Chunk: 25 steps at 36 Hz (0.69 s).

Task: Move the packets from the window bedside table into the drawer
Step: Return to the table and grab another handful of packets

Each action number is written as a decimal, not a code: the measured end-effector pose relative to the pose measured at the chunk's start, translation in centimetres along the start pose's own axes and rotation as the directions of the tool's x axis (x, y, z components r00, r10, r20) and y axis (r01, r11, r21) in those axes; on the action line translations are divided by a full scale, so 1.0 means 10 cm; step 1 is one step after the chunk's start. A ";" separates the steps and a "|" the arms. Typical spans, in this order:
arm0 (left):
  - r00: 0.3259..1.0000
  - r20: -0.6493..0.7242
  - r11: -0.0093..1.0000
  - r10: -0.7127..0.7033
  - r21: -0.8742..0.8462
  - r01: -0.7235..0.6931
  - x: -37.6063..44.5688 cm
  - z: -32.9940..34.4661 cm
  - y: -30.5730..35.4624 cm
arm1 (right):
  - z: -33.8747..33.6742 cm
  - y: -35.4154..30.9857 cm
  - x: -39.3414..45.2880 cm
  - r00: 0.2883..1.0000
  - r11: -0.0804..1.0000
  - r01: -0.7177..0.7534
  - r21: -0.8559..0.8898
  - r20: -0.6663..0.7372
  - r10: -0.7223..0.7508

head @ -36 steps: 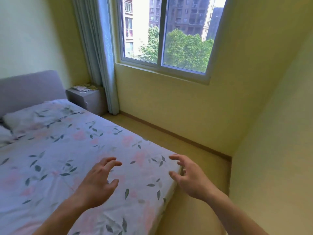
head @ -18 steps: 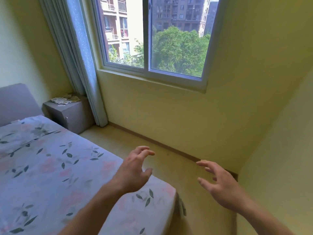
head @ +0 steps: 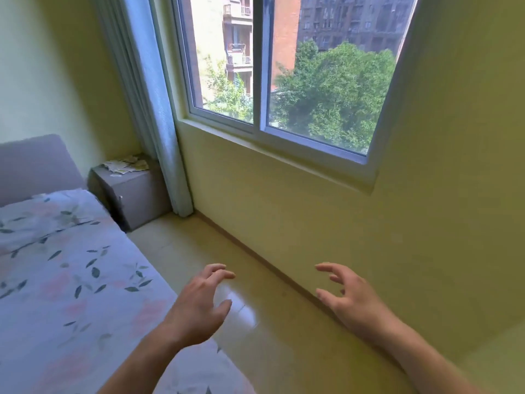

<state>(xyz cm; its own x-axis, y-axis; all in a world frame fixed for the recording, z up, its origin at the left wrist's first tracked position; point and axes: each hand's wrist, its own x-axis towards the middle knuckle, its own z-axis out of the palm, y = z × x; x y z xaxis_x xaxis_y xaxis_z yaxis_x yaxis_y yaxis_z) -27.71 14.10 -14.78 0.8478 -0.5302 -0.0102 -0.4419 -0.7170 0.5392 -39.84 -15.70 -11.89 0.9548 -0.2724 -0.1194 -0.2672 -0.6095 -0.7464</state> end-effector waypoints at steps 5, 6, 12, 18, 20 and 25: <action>0.982 -0.091 0.986 -0.168 -0.015 0.167 0.43 -0.06 -0.20 | -0.10 -0.13 1.01 0.982 0.992 0.124 -0.021 0.143 -0.120; 0.974 -0.107 0.980 -0.200 -0.020 0.199 0.53 -0.06 -0.26 | -0.11 -0.16 1.21 0.976 0.988 0.149 -0.029 0.163 -0.143; 0.928 -0.157 0.941 -0.339 -0.067 0.332 1.27 0.00 -0.56 | -0.13 -0.29 2.38 0.938 0.966 0.251 -0.059 0.261 -0.228; 0.892 -0.205 0.915 -0.403 -0.112 0.387 2.22 -0.13 -0.74 | -0.24 -0.36 3.53 0.905 0.944 0.313 -0.106 0.335 -0.263; 0.887 -0.225 0.915 -0.404 -0.101 0.391 2.57 -0.24 -0.78 | -0.30 -0.41 3.91 0.904 0.939 0.330 -0.099 0.318 -0.284; 0.885 -0.275 0.926 -0.377 -0.103 0.362 3.39 -0.56 -0.82 | -0.34 -0.55 4.79 0.888 0.935 0.350 -0.058 0.339 -0.311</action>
<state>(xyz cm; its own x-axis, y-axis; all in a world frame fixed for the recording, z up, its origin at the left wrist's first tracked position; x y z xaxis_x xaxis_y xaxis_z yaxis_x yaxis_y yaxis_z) 6.29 4.52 -14.86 0.9970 -0.0743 0.0195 -0.0718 -0.8096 0.5826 6.90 -27.89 -11.28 0.9750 0.2004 -0.0956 0.0768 -0.7083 -0.7017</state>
